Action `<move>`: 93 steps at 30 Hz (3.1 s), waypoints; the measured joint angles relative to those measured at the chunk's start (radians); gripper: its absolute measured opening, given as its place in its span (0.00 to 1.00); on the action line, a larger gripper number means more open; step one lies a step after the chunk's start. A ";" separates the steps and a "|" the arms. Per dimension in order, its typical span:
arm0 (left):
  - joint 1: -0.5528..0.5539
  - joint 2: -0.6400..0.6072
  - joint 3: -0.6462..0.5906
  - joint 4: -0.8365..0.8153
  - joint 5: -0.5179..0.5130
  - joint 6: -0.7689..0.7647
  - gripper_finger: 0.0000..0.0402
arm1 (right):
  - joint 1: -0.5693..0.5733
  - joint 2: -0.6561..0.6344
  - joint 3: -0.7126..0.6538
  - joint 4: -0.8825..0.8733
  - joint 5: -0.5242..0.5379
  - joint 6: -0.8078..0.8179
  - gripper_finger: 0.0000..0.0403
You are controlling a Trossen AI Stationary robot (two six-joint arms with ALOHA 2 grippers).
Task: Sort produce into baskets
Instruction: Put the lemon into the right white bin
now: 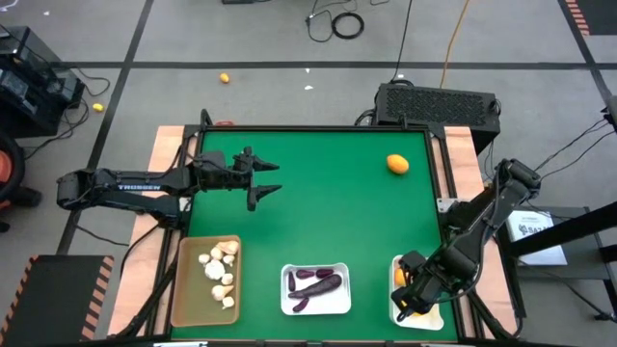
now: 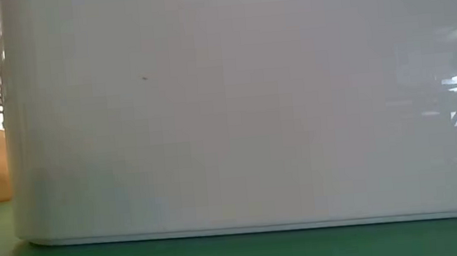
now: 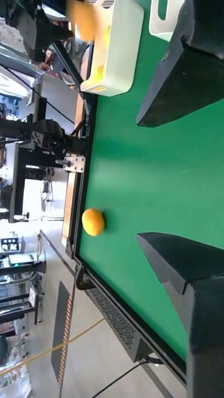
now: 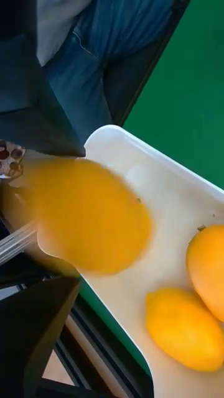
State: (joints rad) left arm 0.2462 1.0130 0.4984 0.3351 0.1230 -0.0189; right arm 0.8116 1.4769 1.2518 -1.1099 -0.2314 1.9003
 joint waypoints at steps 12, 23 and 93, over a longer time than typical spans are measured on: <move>0.001 0.000 0.000 0.012 0.000 0.005 0.75 | -0.091 -0.014 0.000 -0.184 0.217 -0.264 0.87; 0.001 0.000 0.000 0.025 0.000 0.005 0.75 | -0.488 -0.201 -0.045 -0.267 0.635 -0.710 0.87; 0.127 0.122 0.023 0.127 -0.041 0.036 0.75 | -1.628 0.081 -0.178 0.132 0.066 -1.916 0.62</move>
State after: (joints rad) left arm 0.3737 1.1355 0.5217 0.4626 0.0819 0.0171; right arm -0.8161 1.5581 1.0741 -0.9783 -0.1650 -0.0158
